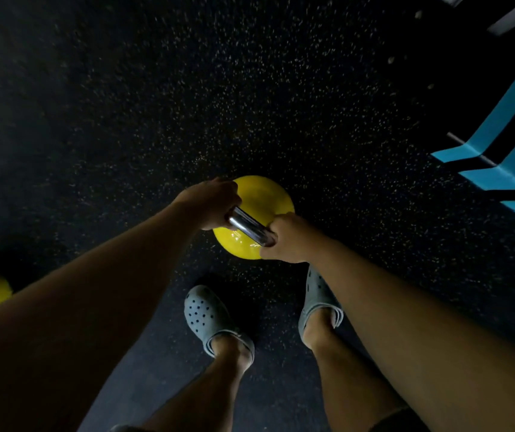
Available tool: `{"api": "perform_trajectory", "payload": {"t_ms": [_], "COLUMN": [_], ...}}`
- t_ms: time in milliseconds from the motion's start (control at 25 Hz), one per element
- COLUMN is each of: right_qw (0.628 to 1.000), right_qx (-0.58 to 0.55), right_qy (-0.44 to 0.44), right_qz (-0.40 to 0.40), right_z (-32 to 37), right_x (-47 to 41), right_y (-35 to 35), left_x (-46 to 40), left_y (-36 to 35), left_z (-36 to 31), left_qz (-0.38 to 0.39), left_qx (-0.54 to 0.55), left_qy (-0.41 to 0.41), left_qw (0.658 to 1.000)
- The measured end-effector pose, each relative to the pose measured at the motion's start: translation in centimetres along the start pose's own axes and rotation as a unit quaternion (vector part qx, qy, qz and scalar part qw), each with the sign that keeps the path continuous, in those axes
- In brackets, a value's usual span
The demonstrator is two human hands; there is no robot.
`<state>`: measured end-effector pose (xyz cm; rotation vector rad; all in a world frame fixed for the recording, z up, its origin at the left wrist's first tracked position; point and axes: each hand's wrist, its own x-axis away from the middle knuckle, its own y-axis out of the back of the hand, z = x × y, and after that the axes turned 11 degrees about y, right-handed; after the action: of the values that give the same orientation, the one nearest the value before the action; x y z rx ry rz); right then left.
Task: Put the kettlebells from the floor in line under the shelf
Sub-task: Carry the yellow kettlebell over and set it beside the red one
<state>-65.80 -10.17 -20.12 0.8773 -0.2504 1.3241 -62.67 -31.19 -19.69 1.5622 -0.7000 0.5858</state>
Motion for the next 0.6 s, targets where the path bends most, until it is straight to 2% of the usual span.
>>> {"api": "perform_trajectory", "payload": {"t_ms": [80,200,400,600], "right_qw": [0.998,0.991,0.987,0.967], "right_qx": [-0.054,-0.114,0.005,0.095], "right_qy": [-0.012,-0.050,-0.042,-0.042], "right_qz": [0.009,-0.057,-0.157,-0.234], "right_z": [0.0,0.6,4.3,9.2], "right_x": [-0.1,1.1,3.8,10.0], "right_y": [-0.6,-1.1,4.7,12.8], "left_x": [-0.5,0.2,4.0,8.0], "left_y": [-0.5,-0.1,3.7,13.3], "left_z": [0.6,0.4,-1.5,-3.8], "left_qz": [0.001,-0.007,-0.052,-0.152], "left_qx": [0.061,0.114,0.254,0.243], "left_qy": [-0.016,-0.007,0.030,-0.010], "left_qw": [0.998,0.993,0.965,0.958]}}
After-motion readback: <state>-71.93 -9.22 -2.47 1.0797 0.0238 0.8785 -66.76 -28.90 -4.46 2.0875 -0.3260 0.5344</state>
